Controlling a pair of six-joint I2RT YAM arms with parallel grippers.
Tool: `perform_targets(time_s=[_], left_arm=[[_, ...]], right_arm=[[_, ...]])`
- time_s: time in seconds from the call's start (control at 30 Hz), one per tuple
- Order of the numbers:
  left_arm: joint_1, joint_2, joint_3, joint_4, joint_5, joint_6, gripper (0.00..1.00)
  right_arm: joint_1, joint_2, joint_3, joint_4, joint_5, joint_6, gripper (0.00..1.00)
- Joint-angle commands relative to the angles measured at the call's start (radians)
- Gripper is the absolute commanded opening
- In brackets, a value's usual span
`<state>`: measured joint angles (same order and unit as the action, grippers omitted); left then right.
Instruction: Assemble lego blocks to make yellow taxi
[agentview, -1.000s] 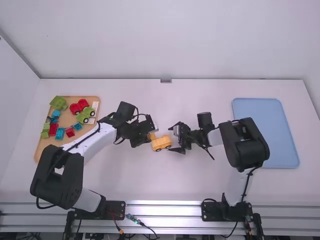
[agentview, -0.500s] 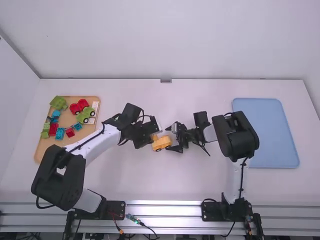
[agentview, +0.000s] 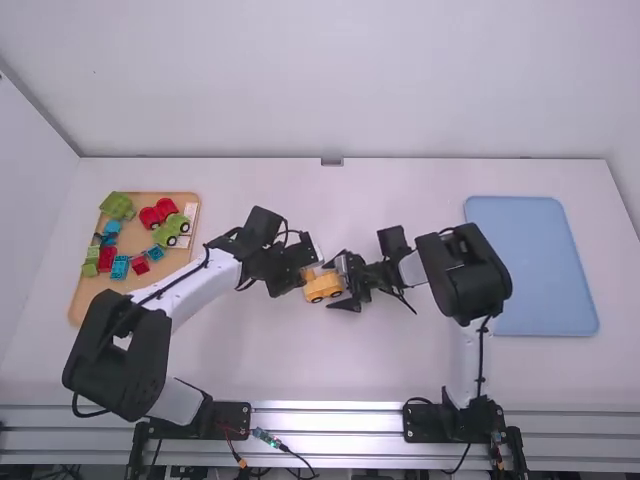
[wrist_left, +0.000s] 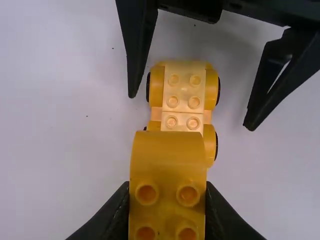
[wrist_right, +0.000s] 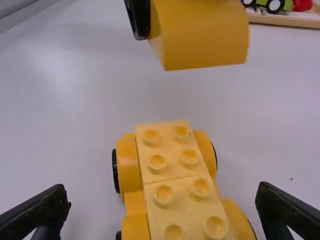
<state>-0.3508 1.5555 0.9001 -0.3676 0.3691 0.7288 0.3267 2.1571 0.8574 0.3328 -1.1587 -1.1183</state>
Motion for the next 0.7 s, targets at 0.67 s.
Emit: perform_targets(time_s=[0.67], left_arm=[[-0.003, -0.027, -0.113, 0.114, 0.105, 0.13, 0.02]], right_arm=[[0.019, 0.012, 0.027, -0.004, 0.065, 0.048, 0.63]])
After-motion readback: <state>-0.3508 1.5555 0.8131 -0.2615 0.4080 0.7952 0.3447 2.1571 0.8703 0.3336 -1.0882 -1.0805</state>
